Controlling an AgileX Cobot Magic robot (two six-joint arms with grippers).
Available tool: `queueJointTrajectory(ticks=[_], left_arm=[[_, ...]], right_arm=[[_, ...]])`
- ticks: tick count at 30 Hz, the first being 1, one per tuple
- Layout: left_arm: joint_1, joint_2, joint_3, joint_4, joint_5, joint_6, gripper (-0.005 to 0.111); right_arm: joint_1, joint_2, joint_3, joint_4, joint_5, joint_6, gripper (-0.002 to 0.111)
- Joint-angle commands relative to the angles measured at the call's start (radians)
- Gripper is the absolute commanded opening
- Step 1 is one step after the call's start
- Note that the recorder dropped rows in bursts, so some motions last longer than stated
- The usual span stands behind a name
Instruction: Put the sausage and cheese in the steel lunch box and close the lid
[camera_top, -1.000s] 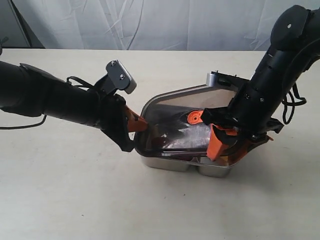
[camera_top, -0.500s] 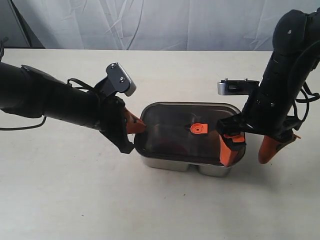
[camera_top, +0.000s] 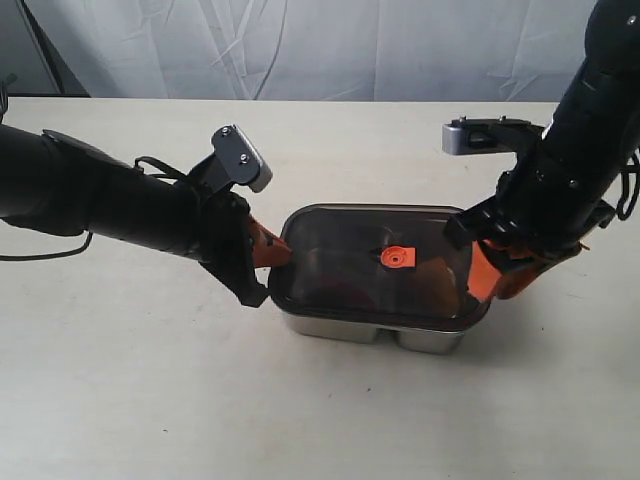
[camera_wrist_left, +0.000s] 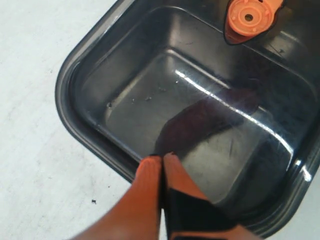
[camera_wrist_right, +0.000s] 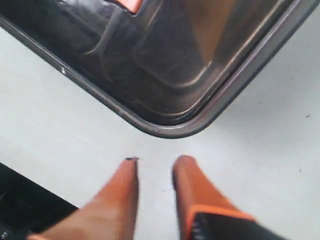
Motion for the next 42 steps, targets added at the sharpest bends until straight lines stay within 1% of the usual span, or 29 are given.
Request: queueJointTrajectory(ticks=[1, 2, 5, 10, 21, 26, 29, 34, 37, 40, 42], left_arm=[[-0.004, 0.022, 0.018, 0.045, -0.035, -0.005, 0.0], [-0.004, 0.022, 0.018, 0.045, -0.035, -0.008, 0.0], [-0.004, 0.022, 0.018, 0.045, -0.035, -0.015, 0.0], [-0.004, 0.022, 0.018, 0.054, -0.035, -0.019, 0.0], [-0.004, 0.019, 0.018, 0.06, -0.032, -0.022, 0.0], [-0.004, -0.039, 0.018, 0.04, -0.039, -0.022, 0.0], [-0.004, -0.099, 0.018, -0.01, -0.073, -0.02, 0.0], [-0.004, -0.183, 0.018, -0.025, -0.094, -0.02, 0.0], [-0.004, -0.246, 0.018, -0.052, -0.072, -0.024, 0.0], [-0.004, -0.344, 0.018, -0.061, -0.058, -0.051, 0.0], [-0.004, -0.429, 0.018, -0.041, -0.058, -0.091, 0.0]], right_arm=[[-0.002, -0.015, 0.0, 0.062, -0.258, 0.001, 0.001], [-0.002, 0.011, 0.0, 0.043, -0.343, 0.016, 0.001], [-0.002, 0.068, 0.0, -0.045, -0.442, 0.091, 0.001], [-0.002, 0.199, 0.0, -0.039, -0.451, 0.091, 0.001], [-0.002, 0.259, 0.0, -0.018, -0.479, 0.09, 0.001], [-0.002, 0.149, 0.0, 0.022, -0.573, 0.088, 0.001], [-0.002, 0.054, 0.0, 0.031, -0.611, 0.083, 0.0], [-0.002, -0.037, 0.0, 0.031, -0.567, 0.083, -0.001], [-0.002, -0.093, 0.002, 0.044, -0.555, 0.083, -0.001], [0.008, -0.168, 0.002, 0.052, -0.59, 0.083, -0.001], [0.021, -0.229, 0.002, 0.05, -0.613, 0.083, -0.001]])
